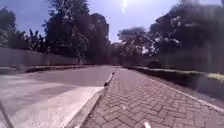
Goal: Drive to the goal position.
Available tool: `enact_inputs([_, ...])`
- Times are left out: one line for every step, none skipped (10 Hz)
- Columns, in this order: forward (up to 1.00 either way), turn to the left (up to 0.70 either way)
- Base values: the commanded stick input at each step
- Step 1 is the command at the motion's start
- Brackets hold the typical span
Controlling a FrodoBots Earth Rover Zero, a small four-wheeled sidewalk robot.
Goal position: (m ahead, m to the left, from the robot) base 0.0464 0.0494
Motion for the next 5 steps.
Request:
enact_inputs([0.70, -0.29])
enact_inputs([0.70, -0.31])
enact_inputs([0.70, -0.33])
enact_inputs([0.70, -0.32])
enact_inputs([0.70, -0.17])
